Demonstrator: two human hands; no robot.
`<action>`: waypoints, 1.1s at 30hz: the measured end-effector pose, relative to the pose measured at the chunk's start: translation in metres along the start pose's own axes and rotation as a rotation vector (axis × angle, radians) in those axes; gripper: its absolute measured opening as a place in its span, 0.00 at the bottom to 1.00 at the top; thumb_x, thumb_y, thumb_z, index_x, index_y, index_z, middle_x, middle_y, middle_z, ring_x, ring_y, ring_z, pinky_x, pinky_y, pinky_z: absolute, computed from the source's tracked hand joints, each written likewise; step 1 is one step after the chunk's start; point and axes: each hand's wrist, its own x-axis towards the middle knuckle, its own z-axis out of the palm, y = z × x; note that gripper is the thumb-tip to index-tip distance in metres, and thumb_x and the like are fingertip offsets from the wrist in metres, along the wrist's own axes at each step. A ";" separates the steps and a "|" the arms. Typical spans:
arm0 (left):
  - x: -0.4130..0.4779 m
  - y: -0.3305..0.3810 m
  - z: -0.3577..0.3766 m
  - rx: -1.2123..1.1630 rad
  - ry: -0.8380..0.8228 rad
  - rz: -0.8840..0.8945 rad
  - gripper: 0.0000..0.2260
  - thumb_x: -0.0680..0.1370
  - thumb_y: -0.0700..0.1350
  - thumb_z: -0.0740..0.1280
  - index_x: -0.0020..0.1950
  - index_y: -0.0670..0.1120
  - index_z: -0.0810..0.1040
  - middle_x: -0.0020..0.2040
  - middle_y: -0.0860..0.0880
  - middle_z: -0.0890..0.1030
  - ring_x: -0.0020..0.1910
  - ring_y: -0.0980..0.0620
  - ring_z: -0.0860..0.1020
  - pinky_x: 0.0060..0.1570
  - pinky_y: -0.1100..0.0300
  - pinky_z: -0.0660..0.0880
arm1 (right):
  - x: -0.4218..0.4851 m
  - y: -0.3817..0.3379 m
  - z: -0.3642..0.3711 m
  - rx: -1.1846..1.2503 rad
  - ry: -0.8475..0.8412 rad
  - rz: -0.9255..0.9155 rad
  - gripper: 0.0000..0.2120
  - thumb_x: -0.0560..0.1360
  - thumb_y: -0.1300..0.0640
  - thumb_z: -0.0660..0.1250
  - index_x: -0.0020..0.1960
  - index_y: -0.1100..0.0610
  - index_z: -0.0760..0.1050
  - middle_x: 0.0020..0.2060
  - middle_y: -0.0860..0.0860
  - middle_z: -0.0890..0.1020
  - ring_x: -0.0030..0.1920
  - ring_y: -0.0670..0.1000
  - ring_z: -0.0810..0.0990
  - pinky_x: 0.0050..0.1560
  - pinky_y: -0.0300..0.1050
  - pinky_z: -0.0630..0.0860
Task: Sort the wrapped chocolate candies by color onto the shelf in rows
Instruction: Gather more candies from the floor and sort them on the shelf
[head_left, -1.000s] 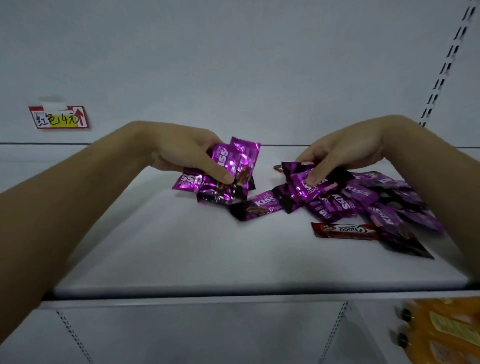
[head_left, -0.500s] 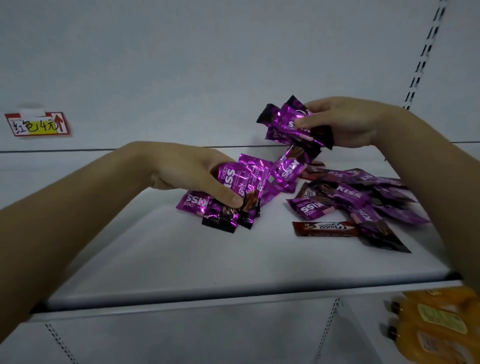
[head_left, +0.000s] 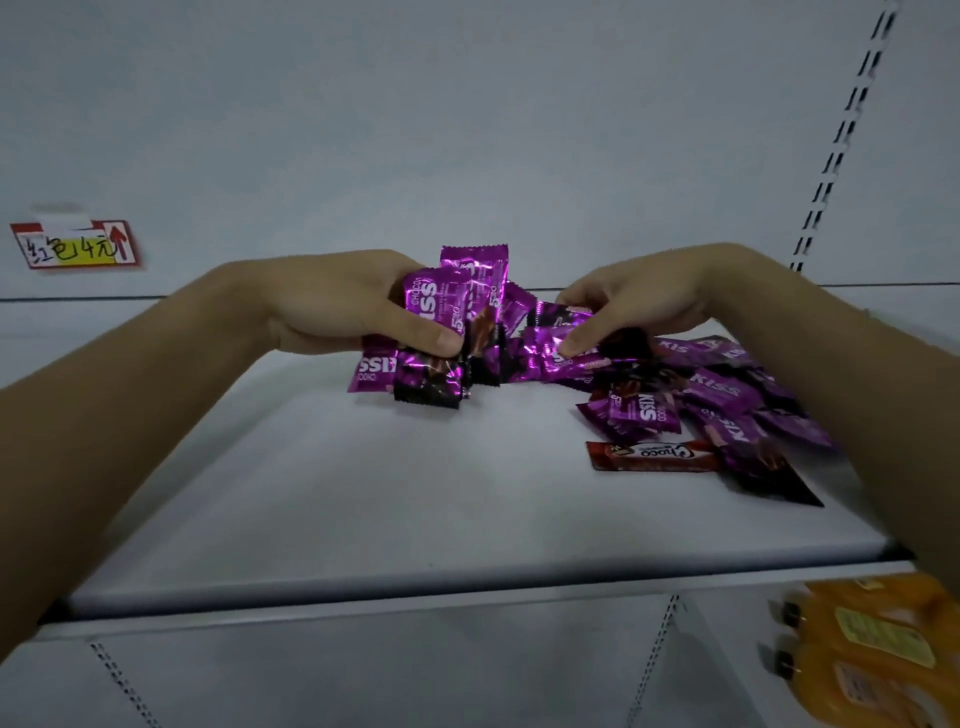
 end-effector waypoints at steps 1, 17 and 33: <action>0.001 0.000 -0.001 0.009 -0.006 0.012 0.30 0.58 0.60 0.80 0.51 0.42 0.79 0.45 0.41 0.80 0.48 0.40 0.79 0.60 0.42 0.74 | 0.004 -0.001 0.003 0.048 0.041 -0.033 0.17 0.71 0.59 0.71 0.58 0.61 0.73 0.47 0.52 0.80 0.45 0.48 0.81 0.48 0.43 0.78; 0.068 0.069 0.078 0.146 -0.097 -0.323 0.15 0.72 0.43 0.73 0.58 0.50 0.78 0.53 0.49 0.84 0.52 0.50 0.82 0.54 0.54 0.78 | -0.083 0.027 -0.025 0.179 0.156 0.202 0.14 0.70 0.58 0.69 0.52 0.65 0.76 0.46 0.60 0.82 0.45 0.54 0.81 0.51 0.48 0.79; 0.058 0.045 0.079 -0.139 0.170 -0.296 0.12 0.69 0.40 0.74 0.52 0.43 0.80 0.48 0.46 0.85 0.48 0.49 0.83 0.49 0.57 0.79 | -0.083 0.025 -0.042 0.618 0.459 -0.018 0.09 0.73 0.60 0.69 0.51 0.61 0.74 0.45 0.55 0.82 0.44 0.50 0.81 0.40 0.43 0.82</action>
